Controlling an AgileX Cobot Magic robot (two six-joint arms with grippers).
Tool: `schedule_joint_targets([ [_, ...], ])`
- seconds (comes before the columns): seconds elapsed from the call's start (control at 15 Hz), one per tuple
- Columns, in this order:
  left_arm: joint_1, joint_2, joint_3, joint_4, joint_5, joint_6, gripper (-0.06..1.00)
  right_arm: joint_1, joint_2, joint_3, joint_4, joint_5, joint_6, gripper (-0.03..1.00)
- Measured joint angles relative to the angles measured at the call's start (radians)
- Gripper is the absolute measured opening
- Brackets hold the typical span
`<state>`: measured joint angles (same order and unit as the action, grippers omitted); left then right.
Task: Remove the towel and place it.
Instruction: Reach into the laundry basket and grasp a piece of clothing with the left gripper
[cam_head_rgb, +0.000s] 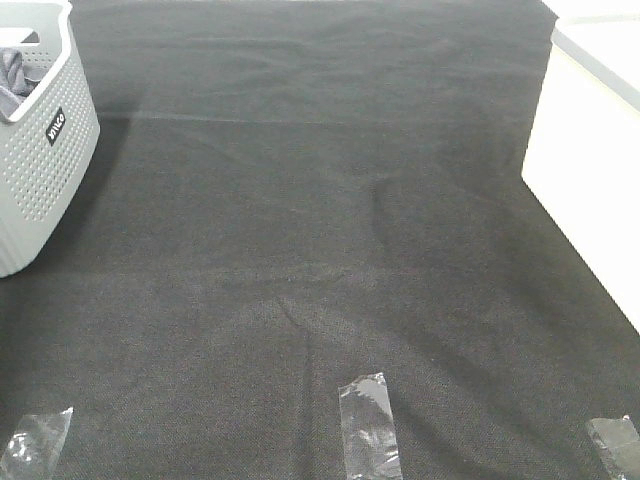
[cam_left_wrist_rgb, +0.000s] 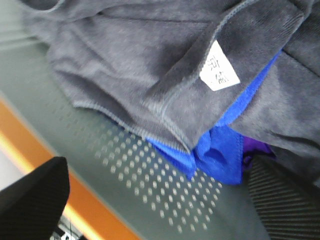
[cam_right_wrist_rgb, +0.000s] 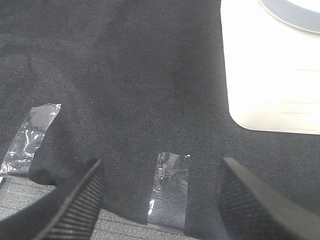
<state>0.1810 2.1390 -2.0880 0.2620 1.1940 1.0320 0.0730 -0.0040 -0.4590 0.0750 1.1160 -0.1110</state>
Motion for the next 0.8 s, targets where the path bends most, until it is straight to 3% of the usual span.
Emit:
schedule_joint_targets([
  [0.4, 0.007, 0.114, -0.022, -0.077, -0.122, 0.174, 0.91, 0.0, 0.0, 0.0, 0.0, 0.0, 0.0, 0.65],
  [0.8, 0.007, 0.16, -0.029, -0.116, -0.126, 0.204, 0.9, 0.0, 0.0, 0.0, 0.0, 0.0, 0.0, 0.65],
])
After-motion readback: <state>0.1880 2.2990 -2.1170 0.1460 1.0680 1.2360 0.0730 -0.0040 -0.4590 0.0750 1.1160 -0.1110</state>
